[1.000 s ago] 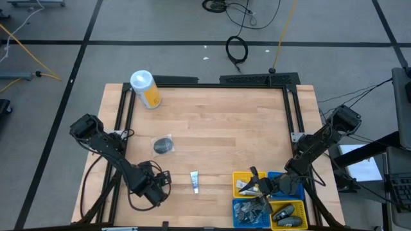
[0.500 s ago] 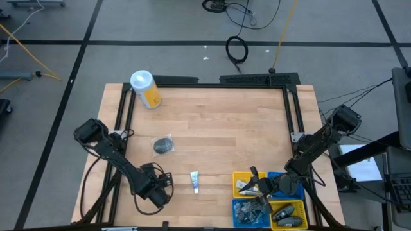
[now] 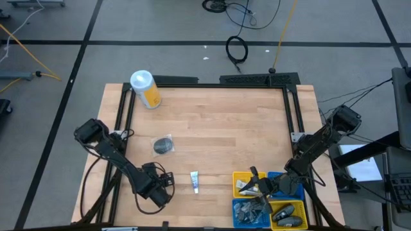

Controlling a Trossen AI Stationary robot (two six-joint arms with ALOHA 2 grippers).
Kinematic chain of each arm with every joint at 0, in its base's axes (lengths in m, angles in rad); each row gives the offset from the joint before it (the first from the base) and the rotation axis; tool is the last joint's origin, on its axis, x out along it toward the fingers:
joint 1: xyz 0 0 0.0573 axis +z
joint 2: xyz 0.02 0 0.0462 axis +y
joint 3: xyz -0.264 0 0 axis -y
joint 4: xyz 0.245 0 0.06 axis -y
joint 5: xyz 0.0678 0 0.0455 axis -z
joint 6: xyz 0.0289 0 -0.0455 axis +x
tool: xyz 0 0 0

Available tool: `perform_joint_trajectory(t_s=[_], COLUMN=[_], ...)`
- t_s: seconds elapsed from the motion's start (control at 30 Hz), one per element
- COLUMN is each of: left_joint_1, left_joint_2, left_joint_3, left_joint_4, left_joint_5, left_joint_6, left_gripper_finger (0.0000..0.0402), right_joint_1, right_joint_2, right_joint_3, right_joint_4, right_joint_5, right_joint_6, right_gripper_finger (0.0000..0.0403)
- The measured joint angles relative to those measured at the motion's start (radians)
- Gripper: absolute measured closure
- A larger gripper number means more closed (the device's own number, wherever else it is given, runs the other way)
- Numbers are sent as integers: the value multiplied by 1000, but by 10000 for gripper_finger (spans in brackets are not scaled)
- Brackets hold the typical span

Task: Pick & Place Travel size toiletries
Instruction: Put the black shave cream into the top blue bin

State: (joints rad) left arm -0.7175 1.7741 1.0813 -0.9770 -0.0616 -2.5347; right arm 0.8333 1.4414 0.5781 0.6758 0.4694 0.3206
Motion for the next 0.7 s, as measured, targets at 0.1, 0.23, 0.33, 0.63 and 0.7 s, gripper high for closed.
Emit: perform_joint_trajectory(t_s=[0.1,0.23,0.33,0.63,0.7], left_joint_1=[8,21,26,34,34], left_joint_2=[0,0,0,0,0], left_joint_3=[0,0,0,0,0], left_joint_4=[-1,0,0,-8,-9], left_joint_5=[0,0,0,-93,-114], left_joint_6=[2,24,32,228,289], left_gripper_finger=[135,135,135,135,135], right_joint_1=[0,0,0,0,0], right_joint_2=[0,0,0,0,0], right_joint_3=[0,0,0,0,0], right_joint_4=[0,0,0,0,0], right_joint_5=[0,0,0,0,0], right_joint_6=[0,0,0,0,0], right_gripper_finger=[231,231,231,231,232])
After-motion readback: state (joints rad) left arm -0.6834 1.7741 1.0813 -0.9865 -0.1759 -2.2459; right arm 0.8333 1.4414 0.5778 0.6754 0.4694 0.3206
